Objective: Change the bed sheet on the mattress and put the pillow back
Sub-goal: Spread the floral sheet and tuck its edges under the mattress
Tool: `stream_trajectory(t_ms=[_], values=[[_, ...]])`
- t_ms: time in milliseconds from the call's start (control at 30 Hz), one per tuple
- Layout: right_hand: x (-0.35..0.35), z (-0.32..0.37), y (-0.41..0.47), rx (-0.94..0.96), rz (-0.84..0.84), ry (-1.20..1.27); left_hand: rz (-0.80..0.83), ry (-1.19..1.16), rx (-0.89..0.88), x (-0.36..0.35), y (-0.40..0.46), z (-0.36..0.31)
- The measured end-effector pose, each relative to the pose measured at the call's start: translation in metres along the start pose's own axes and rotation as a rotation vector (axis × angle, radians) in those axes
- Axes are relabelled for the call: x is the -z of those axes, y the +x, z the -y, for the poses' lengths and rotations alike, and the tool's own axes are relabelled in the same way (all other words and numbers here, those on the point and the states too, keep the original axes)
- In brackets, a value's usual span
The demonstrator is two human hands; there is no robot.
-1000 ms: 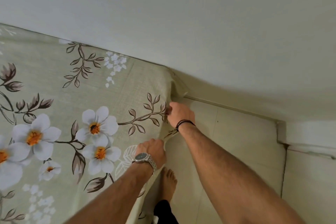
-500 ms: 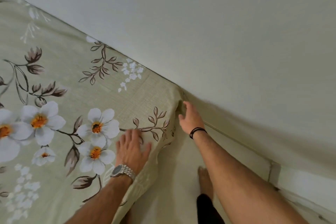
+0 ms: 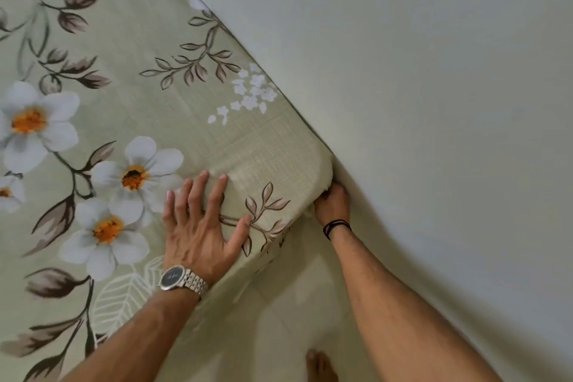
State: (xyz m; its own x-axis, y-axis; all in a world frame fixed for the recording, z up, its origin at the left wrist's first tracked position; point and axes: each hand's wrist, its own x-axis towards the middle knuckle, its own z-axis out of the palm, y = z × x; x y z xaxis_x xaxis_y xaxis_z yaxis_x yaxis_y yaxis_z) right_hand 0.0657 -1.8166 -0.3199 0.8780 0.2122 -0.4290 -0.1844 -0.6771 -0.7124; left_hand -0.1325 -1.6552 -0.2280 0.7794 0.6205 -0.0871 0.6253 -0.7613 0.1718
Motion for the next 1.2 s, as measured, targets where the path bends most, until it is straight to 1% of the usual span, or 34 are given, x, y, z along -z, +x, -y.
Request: stream_trajectory(t_ms=[133,200,267,333,367,400,433,467,500,567,633,733,800,867,900,967,1033,1067,1133,1200], values=[[0.004,-0.002,0.001,-0.176,0.158,0.301,-0.038,0.013,-0.007,0.004,-0.006,-0.003],[0.013,0.006,-0.006,-0.246,0.153,0.490,-0.053,0.010,-0.029,0.002,-0.007,-0.004],[0.016,0.013,-0.017,-0.296,0.132,0.750,-0.073,0.008,0.008,0.003,-0.008,-0.010],[0.006,0.009,-0.020,-0.291,0.089,0.916,-0.176,-0.052,0.038,0.005,-0.016,-0.026],[-0.001,0.006,-0.019,-0.275,0.067,0.968,-0.259,-0.107,-0.036,0.003,-0.025,-0.039],[-0.008,0.004,-0.018,-0.245,0.042,0.997,-0.317,-0.157,-0.181,-0.003,-0.038,-0.055],[-0.016,0.002,-0.016,-0.214,-0.007,1.025,-0.305,-0.197,-0.332,-0.014,-0.054,-0.072],[-0.024,0.002,-0.013,-0.178,-0.057,1.045,-0.215,-0.212,-0.431,-0.028,-0.069,-0.085],[-0.031,0.002,-0.010,-0.142,-0.108,1.052,-0.113,-0.230,-0.443,-0.044,-0.079,-0.091],[-0.042,0.005,-0.009,-0.098,-0.170,1.042,-0.003,-0.365,-0.302,-0.081,-0.083,-0.080],[-0.046,0.008,-0.015,-0.084,-0.174,1.047,-0.033,-0.385,-0.220,-0.107,-0.074,-0.063],[-0.034,0.015,-0.031,-0.013,-0.170,1.107,-0.171,-0.364,-0.253,-0.107,-0.070,-0.060],[-0.023,0.022,-0.040,0.050,-0.102,1.166,-0.176,-0.335,-0.284,-0.100,-0.074,-0.068],[-0.018,0.025,-0.048,0.108,0.044,1.245,-0.141,-0.254,-0.280,-0.103,-0.078,-0.071],[-0.018,0.025,-0.048,0.123,0.141,1.311,-0.151,-0.221,-0.271,-0.106,-0.075,-0.070],[-0.025,0.023,-0.047,0.097,0.341,1.458,-0.213,-0.165,-0.239,-0.115,-0.069,-0.065],[-0.029,0.023,-0.052,0.049,0.510,1.553,-0.257,-0.134,-0.238,-0.126,-0.062,-0.061],[-0.029,0.023,-0.055,0.017,0.556,1.588,-0.293,-0.140,-0.243,-0.129,-0.059,-0.059],[-0.029,0.024,-0.056,-0.026,0.581,1.639,-0.370,-0.137,-0.244,-0.138,-0.051,-0.055],[-0.028,0.026,-0.057,-0.077,0.558,1.635,-0.346,-0.005,-0.322,-0.143,-0.040,-0.047]])
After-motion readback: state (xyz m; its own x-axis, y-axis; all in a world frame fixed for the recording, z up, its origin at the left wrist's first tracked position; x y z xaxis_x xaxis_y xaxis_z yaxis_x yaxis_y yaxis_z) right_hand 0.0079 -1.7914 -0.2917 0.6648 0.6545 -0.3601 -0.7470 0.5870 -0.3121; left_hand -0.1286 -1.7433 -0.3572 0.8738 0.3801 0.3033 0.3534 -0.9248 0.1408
